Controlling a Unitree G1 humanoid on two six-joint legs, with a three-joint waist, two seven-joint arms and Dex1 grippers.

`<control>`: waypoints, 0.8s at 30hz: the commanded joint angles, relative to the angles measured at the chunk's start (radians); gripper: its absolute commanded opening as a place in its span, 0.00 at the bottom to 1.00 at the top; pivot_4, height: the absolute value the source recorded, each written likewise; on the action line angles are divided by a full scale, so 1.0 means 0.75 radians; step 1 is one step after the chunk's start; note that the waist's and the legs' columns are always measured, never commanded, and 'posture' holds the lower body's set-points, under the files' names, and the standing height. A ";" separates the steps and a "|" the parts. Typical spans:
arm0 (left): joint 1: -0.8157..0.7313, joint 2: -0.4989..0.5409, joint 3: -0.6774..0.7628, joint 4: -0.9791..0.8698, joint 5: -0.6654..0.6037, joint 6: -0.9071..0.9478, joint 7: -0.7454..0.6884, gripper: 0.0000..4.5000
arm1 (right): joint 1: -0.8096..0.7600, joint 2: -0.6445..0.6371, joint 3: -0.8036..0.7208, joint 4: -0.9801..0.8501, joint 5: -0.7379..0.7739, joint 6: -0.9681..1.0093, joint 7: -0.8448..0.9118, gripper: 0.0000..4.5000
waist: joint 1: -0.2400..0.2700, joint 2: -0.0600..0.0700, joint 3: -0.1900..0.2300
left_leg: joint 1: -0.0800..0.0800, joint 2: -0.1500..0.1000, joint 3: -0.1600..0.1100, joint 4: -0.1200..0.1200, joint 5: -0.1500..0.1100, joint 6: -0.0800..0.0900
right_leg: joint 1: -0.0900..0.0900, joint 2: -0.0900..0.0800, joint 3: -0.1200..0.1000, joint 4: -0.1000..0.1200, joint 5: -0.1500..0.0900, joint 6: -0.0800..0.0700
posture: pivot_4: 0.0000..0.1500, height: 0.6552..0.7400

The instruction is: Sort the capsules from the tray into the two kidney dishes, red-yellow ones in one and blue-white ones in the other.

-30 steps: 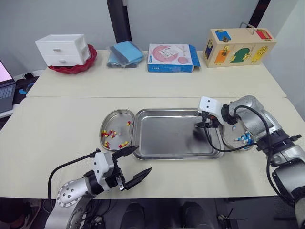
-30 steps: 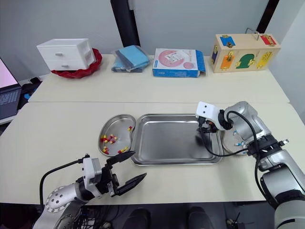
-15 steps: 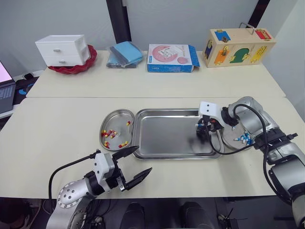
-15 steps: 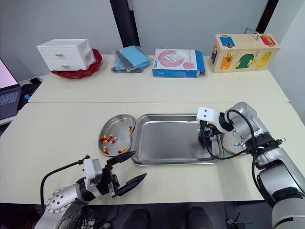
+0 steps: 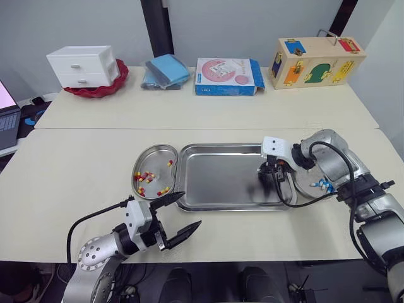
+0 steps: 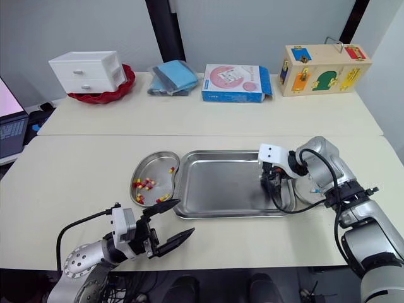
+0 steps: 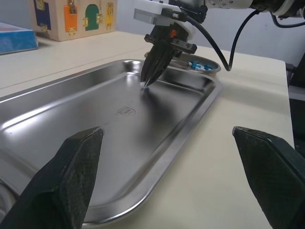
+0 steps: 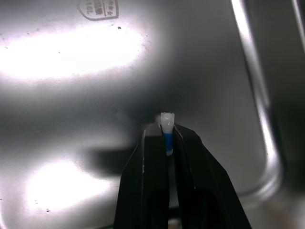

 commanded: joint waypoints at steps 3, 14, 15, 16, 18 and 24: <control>-0.027 0.012 0.006 -0.018 -0.050 -0.004 -0.029 1.00 | 0.138 -0.107 -0.228 -0.419 0.105 0.167 -0.063 0.00 | 0.009 0.001 0.001 | 0.000 0.000 0.000 0.000 0.000 0.000 | 0.000 0.000 -0.001 0.000 0.000 0.000 | 1.00 0.62; -0.118 0.040 0.007 0.006 -0.151 0.012 -0.163 1.00 | 0.884 -0.298 -0.944 -1.185 0.393 0.558 -0.155 0.00 | 0.022 0.002 0.001 | 0.000 0.000 0.000 0.000 0.000 0.000 | 0.001 0.000 -0.001 -0.001 0.000 0.000 | 1.00 0.62; -0.130 0.040 0.007 0.023 -0.152 0.006 -0.176 1.00 | 0.941 -0.292 -1.010 -1.221 0.416 0.575 -0.165 0.00 | 0.025 0.002 0.001 | 0.000 0.000 0.000 0.000 0.000 0.000 | 0.002 0.000 -0.001 -0.001 0.000 0.000 | 1.00 0.62; -0.141 0.038 0.008 0.039 -0.154 0.001 -0.191 1.00 | 0.990 -0.284 -1.070 -1.250 0.437 0.594 -0.177 0.00 | 0.023 0.002 0.001 | 0.000 0.000 0.000 0.001 0.000 0.000 | 0.002 0.000 -0.001 -0.001 0.000 0.000 | 1.00 0.62; -0.162 0.035 0.009 0.067 -0.156 -0.008 -0.215 1.00 | 1.071 -0.269 -1.178 -1.294 0.466 0.622 -0.207 0.00 | 0.017 0.002 0.001 | 0.001 0.000 0.000 0.001 0.000 0.000 | 0.003 0.000 0.000 -0.001 0.000 0.001 | 1.00 0.62; -0.193 0.015 -0.004 0.098 -0.167 -0.012 -0.253 1.00 | 1.328 -0.255 -1.480 -1.358 0.514 0.639 -0.233 0.00 | 0.015 0.002 0.001 | 0.002 0.000 0.000 0.001 0.000 0.000 | 0.005 0.000 0.000 -0.002 0.000 0.001 | 1.00 0.62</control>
